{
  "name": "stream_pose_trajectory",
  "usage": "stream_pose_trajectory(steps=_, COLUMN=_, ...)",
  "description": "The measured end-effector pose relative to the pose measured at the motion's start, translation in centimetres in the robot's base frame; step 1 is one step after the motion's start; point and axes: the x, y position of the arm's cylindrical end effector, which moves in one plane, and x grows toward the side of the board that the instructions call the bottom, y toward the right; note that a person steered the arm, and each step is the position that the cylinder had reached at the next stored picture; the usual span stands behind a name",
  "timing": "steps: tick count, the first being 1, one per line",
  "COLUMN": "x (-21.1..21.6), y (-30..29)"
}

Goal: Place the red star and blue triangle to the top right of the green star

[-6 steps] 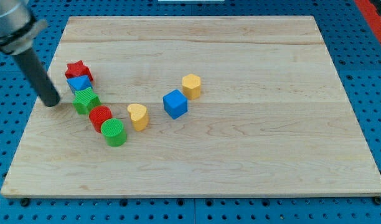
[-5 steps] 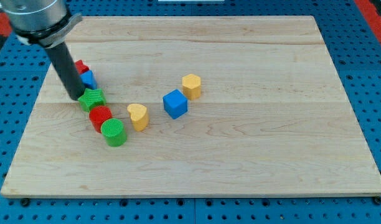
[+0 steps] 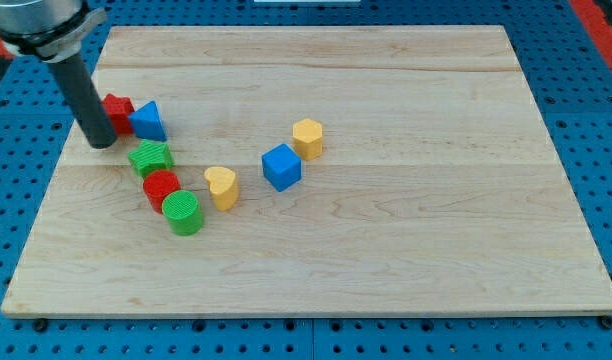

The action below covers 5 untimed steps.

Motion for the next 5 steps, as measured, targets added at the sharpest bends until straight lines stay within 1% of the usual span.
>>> stream_pose_trajectory(steps=1, x=0.0, y=-4.1)
stream_pose_trajectory(steps=2, x=-0.2, y=-5.1)
stream_pose_trajectory(steps=4, x=-3.4, y=-5.1)
stream_pose_trajectory(steps=5, x=-3.8, y=-2.8)
